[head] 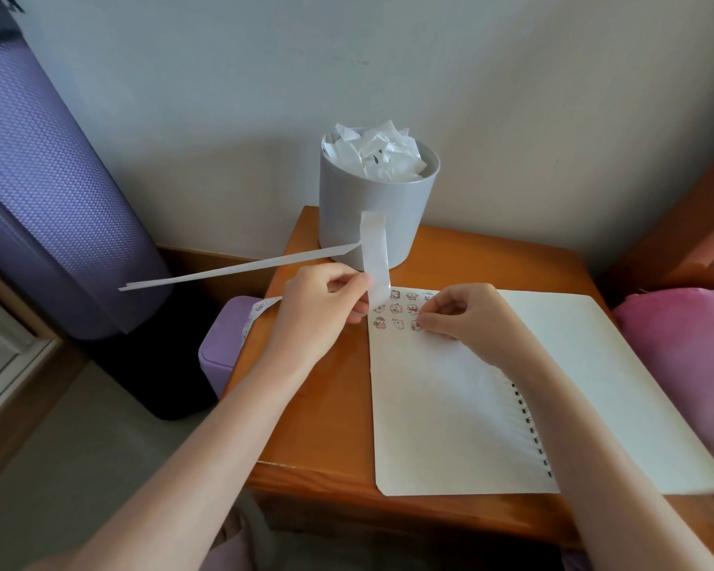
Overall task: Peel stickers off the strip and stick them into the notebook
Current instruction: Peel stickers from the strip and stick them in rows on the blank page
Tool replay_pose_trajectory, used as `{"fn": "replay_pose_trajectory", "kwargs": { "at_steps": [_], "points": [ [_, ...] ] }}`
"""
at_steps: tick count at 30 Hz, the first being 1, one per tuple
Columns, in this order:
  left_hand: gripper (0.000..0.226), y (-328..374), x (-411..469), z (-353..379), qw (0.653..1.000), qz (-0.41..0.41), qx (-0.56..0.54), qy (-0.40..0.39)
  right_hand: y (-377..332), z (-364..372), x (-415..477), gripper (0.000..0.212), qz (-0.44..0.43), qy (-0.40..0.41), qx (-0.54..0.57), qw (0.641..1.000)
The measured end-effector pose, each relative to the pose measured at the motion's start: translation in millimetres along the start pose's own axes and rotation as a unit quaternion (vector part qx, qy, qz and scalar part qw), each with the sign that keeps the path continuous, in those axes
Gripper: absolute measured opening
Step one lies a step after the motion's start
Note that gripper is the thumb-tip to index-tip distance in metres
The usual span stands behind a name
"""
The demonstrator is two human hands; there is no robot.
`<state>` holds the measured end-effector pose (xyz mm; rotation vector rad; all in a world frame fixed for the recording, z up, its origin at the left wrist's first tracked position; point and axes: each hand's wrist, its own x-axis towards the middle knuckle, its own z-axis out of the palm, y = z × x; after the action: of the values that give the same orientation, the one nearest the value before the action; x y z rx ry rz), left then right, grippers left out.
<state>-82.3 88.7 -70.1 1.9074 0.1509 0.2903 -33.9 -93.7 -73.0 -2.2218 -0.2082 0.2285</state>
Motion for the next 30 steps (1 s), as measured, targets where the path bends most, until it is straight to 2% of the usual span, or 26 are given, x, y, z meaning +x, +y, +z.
{"fn": "replay_pose_trajectory", "kwargs": {
  "at_steps": [8,12,16,21,25,30],
  "points": [
    [0.007,-1,0,0,1.0,0.003,-0.003,-0.002,5,4,0,0.006,-0.027,0.016,-0.026,0.999],
    [0.006,-2,0,1,1.0,0.002,-0.004,-0.004,6,2,2,0.023,-0.028,0.031,-0.025,0.999],
    [0.006,-3,0,1,1.0,0.003,-0.004,-0.005,9,4,4,0.012,-0.041,0.035,-0.023,0.998],
    [0.01,-2,0,1,1.0,0.004,-0.004,-0.01,8,7,3,0.023,-0.034,0.034,-0.015,0.999],
    [0.012,-2,0,2,1.0,0.004,-0.007,-0.017,10,9,4,0.008,-0.048,0.041,-0.039,0.997],
    [0.009,-1,0,1,0.999,-0.004,-0.024,-0.024,5,9,2,0.009,-0.087,0.048,-0.001,0.995]
  ]
}}
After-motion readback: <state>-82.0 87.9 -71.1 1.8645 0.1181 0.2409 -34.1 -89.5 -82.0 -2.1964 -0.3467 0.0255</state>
